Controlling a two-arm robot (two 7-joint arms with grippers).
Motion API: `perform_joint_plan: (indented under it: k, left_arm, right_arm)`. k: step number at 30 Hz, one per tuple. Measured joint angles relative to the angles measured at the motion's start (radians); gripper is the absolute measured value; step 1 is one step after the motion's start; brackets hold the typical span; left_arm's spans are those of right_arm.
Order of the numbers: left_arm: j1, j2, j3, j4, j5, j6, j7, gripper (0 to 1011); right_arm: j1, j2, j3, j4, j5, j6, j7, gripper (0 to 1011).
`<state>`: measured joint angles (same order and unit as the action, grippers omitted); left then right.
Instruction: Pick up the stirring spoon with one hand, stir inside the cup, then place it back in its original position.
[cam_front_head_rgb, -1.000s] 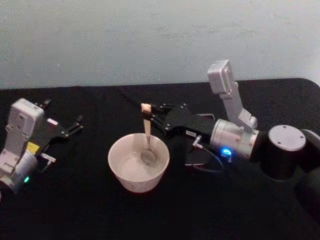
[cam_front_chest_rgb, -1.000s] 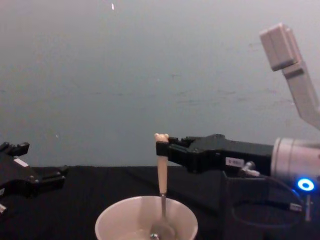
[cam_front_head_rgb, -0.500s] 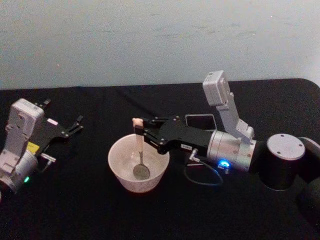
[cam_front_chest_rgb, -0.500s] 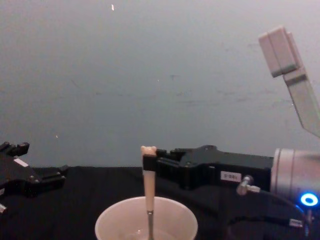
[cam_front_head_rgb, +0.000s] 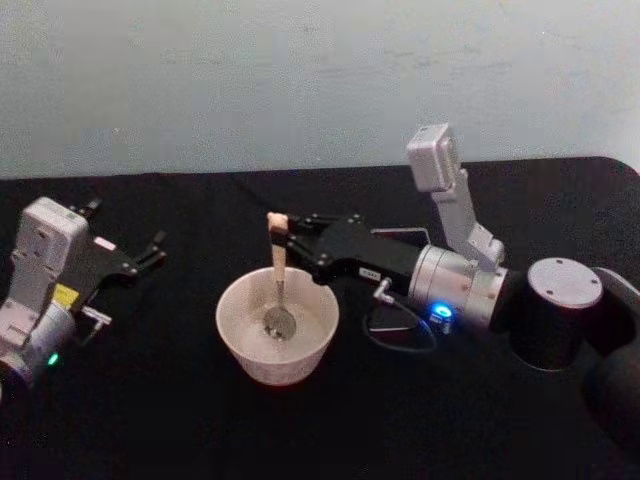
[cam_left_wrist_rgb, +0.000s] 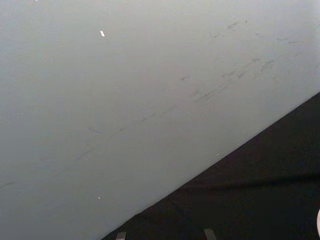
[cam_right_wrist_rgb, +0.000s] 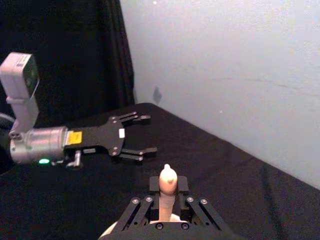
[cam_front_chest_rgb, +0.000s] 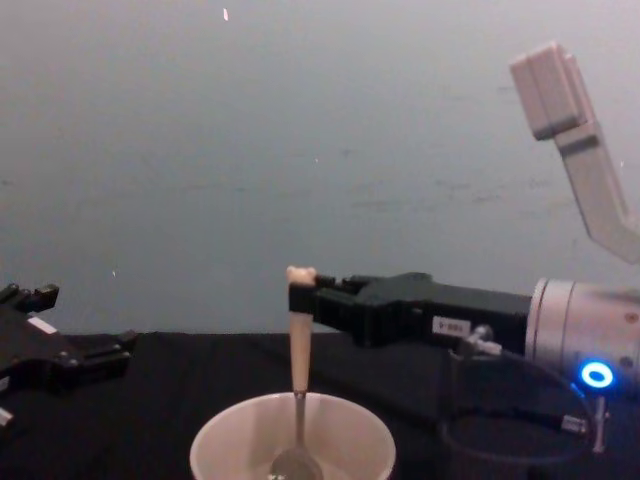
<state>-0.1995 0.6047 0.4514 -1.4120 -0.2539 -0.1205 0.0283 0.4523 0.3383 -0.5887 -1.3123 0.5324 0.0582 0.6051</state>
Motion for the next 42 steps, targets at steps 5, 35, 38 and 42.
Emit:
perform_joint_plan:
  k: [5, 35, 38, 42]
  left_arm:
    - [0.0, 0.0, 0.0, 0.0, 0.0, 0.0, 0.0, 1001]
    - [0.0, 0.0, 0.0, 0.0, 0.0, 0.0, 0.0, 1002]
    - [0.0, 0.0, 0.0, 0.0, 0.0, 0.0, 0.0, 1002]
    - [0.0, 0.0, 0.0, 0.0, 0.0, 0.0, 0.0, 1001]
  right_arm:
    - [0.0, 0.002, 0.016, 0.0, 0.017, 0.008, -0.012, 203]
    - [-0.066, 0.085, 0.152, -0.168, 0.21, 0.056, -0.099, 203]
    - [-0.071, 0.094, 0.169, -0.184, 0.23, 0.053, -0.114, 203]
    - [-0.079, 0.11, 0.195, -0.204, 0.255, 0.042, -0.136, 203]
